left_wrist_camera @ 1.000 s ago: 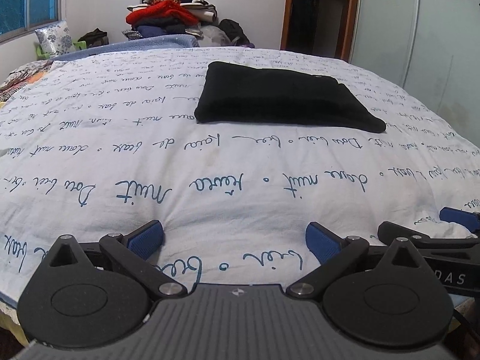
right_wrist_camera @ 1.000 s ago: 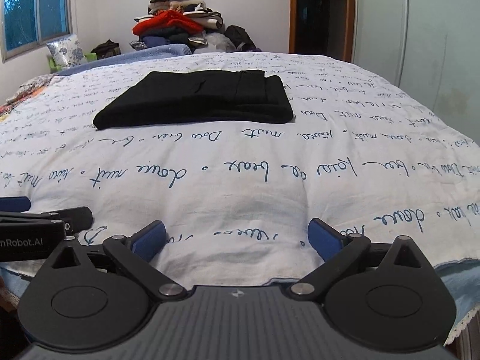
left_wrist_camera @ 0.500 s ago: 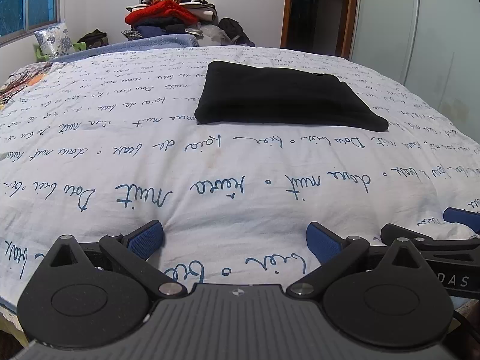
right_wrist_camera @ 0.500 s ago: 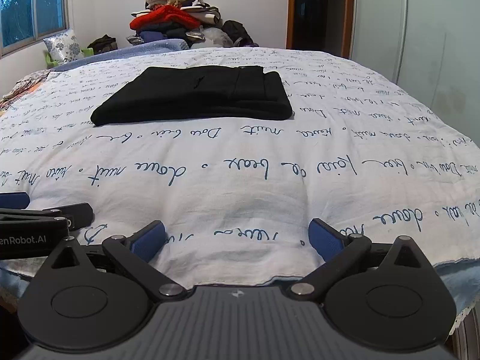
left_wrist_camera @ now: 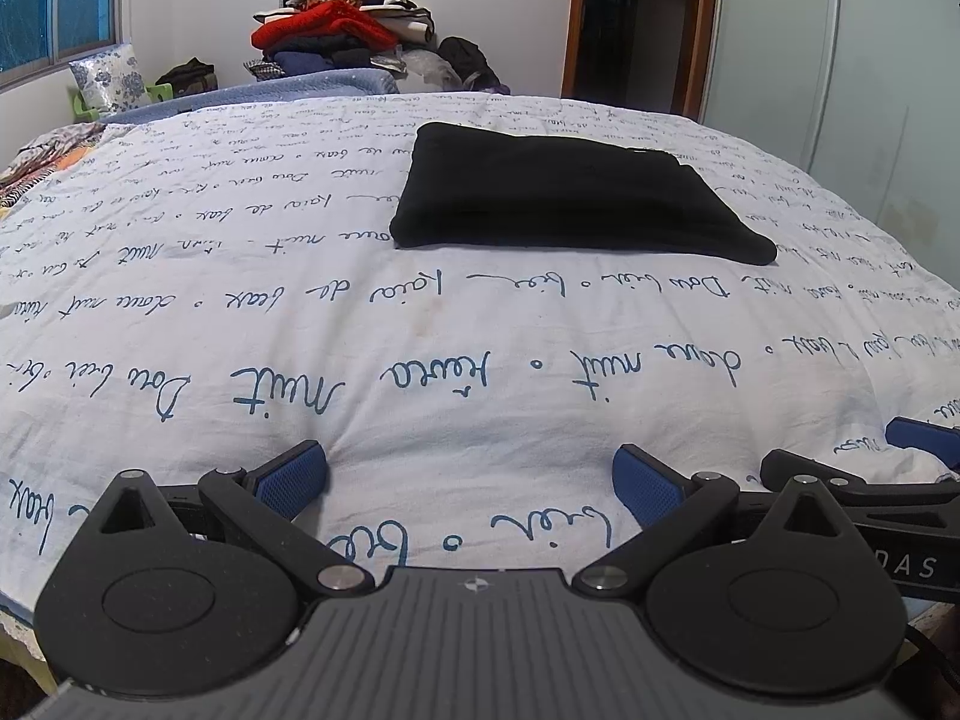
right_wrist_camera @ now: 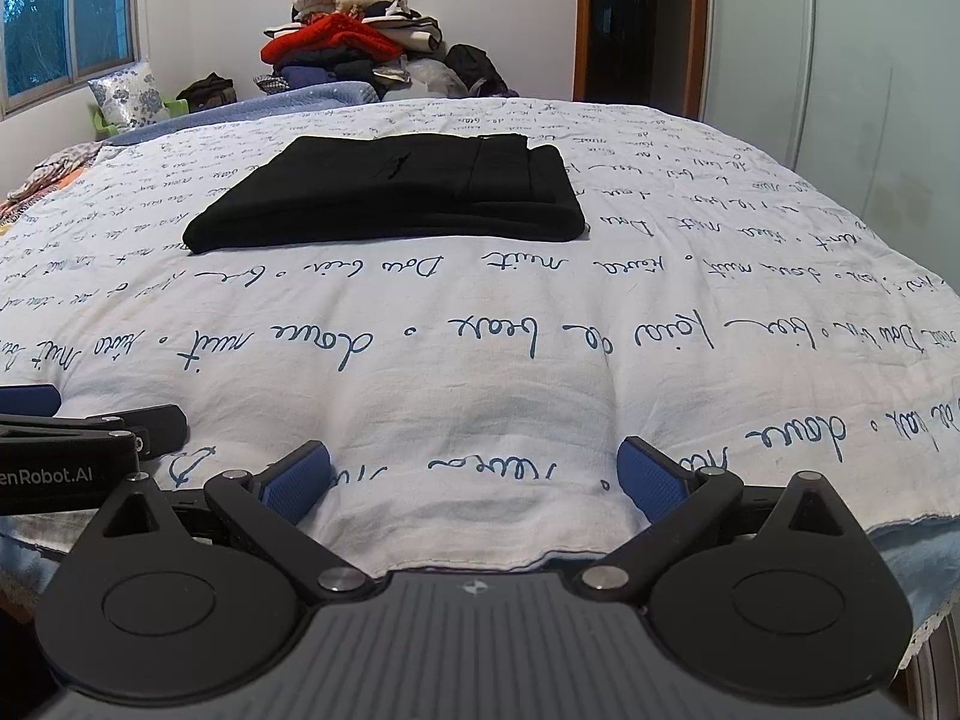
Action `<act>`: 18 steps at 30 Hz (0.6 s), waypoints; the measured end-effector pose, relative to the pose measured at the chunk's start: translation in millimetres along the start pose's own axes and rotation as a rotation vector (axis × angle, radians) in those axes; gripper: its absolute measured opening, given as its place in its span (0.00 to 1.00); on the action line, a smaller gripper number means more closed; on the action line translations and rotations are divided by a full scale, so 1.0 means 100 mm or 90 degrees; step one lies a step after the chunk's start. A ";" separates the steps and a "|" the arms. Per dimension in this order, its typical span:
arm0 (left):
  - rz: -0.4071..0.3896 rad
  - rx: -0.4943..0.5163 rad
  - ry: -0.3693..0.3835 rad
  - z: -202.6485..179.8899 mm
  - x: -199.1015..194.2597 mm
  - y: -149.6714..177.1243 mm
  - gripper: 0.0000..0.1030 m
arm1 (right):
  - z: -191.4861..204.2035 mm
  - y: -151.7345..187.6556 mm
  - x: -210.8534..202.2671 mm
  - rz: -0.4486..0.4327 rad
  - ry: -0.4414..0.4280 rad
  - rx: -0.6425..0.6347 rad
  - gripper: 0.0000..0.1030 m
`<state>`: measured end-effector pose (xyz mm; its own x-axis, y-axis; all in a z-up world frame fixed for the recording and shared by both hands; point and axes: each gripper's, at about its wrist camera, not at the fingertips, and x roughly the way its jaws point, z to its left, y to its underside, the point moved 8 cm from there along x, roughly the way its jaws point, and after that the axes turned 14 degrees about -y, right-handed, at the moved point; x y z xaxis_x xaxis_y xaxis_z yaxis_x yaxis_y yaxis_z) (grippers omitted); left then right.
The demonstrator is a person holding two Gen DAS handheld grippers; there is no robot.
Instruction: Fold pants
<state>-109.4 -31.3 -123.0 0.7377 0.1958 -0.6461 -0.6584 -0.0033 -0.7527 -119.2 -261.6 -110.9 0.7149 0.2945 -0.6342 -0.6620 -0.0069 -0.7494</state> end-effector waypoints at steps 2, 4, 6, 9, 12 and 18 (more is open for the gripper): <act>0.000 0.001 -0.001 0.00 0.00 0.00 1.00 | 0.00 0.00 0.00 0.000 0.000 0.000 1.00; 0.001 0.003 -0.002 -0.01 0.00 0.00 1.00 | 0.00 0.00 0.00 0.000 0.000 0.000 1.00; 0.001 0.002 -0.002 -0.01 0.00 -0.01 1.00 | 0.00 0.00 0.00 0.000 0.000 0.000 1.00; 0.000 0.003 -0.002 -0.01 0.00 -0.01 1.00 | 0.00 0.00 0.00 0.000 0.000 0.000 1.00; 0.000 0.003 -0.002 -0.01 0.00 -0.01 1.00 | 0.00 0.00 0.00 0.000 0.000 0.000 1.00; 0.001 0.002 -0.002 -0.02 0.00 -0.01 1.00 | 0.00 0.00 0.00 0.000 0.000 0.000 1.00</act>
<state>-108.7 -32.8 -122.6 0.7366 0.1985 -0.6465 -0.6595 -0.0010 -0.7517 -119.0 -261.5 -111.2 0.7150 0.2942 -0.6341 -0.6618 -0.0074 -0.7497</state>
